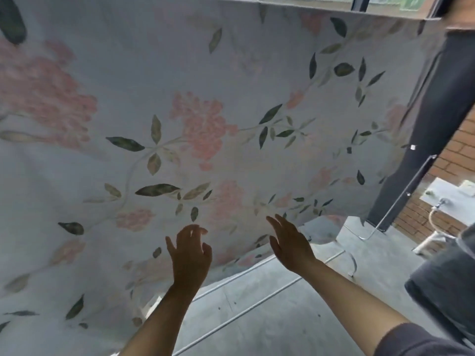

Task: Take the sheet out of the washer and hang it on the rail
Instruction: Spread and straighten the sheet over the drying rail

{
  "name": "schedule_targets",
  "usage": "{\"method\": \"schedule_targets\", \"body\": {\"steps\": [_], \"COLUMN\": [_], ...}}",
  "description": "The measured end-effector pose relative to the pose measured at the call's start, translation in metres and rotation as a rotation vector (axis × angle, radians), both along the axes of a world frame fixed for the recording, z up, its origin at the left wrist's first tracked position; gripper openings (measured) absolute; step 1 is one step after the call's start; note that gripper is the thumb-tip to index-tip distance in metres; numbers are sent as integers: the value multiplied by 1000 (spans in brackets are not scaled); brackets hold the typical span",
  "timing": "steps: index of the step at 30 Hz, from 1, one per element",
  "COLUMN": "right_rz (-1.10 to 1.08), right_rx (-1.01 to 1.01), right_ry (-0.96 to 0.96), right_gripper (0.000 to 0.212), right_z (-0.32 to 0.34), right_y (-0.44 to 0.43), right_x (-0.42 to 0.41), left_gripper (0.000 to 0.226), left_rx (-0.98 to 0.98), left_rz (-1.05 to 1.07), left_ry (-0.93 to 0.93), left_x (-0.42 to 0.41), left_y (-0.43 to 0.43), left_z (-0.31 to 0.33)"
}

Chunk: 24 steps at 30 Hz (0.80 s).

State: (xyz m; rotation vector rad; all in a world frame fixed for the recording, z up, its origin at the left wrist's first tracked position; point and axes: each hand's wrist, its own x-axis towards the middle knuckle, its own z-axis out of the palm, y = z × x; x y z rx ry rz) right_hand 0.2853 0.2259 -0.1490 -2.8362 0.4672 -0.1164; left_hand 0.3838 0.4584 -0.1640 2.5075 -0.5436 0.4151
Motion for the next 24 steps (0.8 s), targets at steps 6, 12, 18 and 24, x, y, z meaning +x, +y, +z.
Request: {"method": "schedule_targets", "body": {"steps": [6, 12, 18, 24], "right_rz": [-197, -279, -432, -652], "right_rx": [266, 373, 866, 1385], "right_ry": [99, 236, 349, 274], "right_gripper": [52, 51, 49, 52], "right_z": [-56, -104, -191, -316], "right_y": [-84, -138, -166, -180], "right_x": [12, 53, 118, 176], "left_gripper": [18, 18, 20, 25], "left_rx": [-82, -110, -472, -1044], "left_rz": [22, 86, 339, 616], "left_ry": [350, 649, 944, 1185], "left_x": [17, 53, 95, 109], "left_y": [-95, -165, -184, -181], "left_z": [-61, -115, -216, -322]}}
